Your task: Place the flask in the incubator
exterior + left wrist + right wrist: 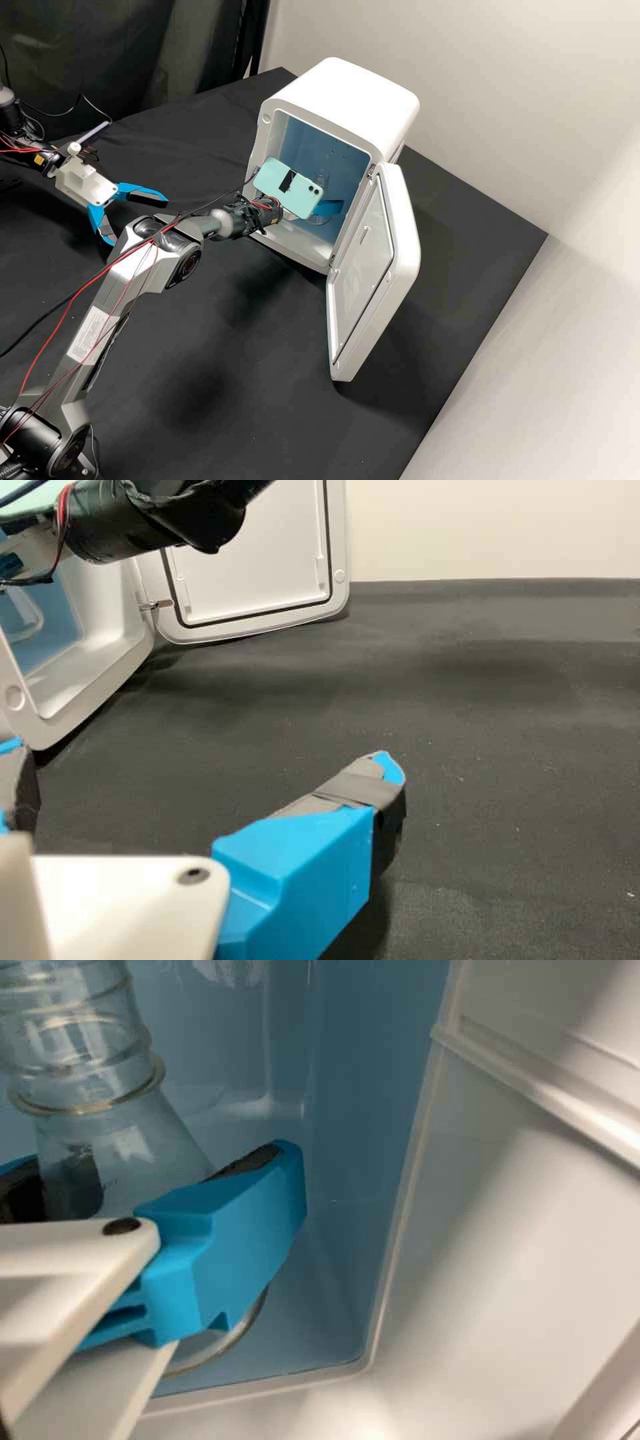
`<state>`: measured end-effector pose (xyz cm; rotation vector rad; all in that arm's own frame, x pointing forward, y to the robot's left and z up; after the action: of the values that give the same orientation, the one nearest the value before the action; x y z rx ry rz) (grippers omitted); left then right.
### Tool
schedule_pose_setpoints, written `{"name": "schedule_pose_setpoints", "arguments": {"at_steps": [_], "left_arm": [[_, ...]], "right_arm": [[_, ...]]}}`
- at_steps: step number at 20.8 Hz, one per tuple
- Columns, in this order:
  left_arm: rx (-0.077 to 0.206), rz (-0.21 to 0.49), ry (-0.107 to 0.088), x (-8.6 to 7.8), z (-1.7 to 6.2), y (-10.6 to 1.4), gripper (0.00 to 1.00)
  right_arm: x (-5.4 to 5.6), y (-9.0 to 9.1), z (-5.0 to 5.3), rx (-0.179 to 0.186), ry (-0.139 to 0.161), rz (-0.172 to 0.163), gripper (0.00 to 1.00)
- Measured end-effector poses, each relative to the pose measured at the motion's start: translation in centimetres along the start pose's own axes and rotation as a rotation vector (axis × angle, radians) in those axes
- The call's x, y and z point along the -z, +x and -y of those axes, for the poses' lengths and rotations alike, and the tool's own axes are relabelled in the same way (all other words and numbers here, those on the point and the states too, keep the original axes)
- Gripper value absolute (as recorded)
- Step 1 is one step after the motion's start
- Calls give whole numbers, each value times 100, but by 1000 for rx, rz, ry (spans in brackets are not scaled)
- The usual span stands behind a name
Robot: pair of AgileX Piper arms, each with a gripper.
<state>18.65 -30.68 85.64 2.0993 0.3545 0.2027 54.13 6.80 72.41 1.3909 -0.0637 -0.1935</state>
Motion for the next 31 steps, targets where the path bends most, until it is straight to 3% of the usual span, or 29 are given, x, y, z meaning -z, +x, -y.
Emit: {"name": "schedule_pose_setpoints", "arguments": {"at_steps": [23, 28, 31], "left_arm": [[0, 3, 0, -14, 0, 7, 100], [-2, 3, 1, -15, -3, 6, 100], [-2, 3, 1, -15, -3, 6, 100]], "right_arm": [[1, 0, 0, 0, -8, -1, 100], [7, 11, -10, 16, 21, -42, 100], [27, 14, 0, 43, 82, -80, 100]]}}
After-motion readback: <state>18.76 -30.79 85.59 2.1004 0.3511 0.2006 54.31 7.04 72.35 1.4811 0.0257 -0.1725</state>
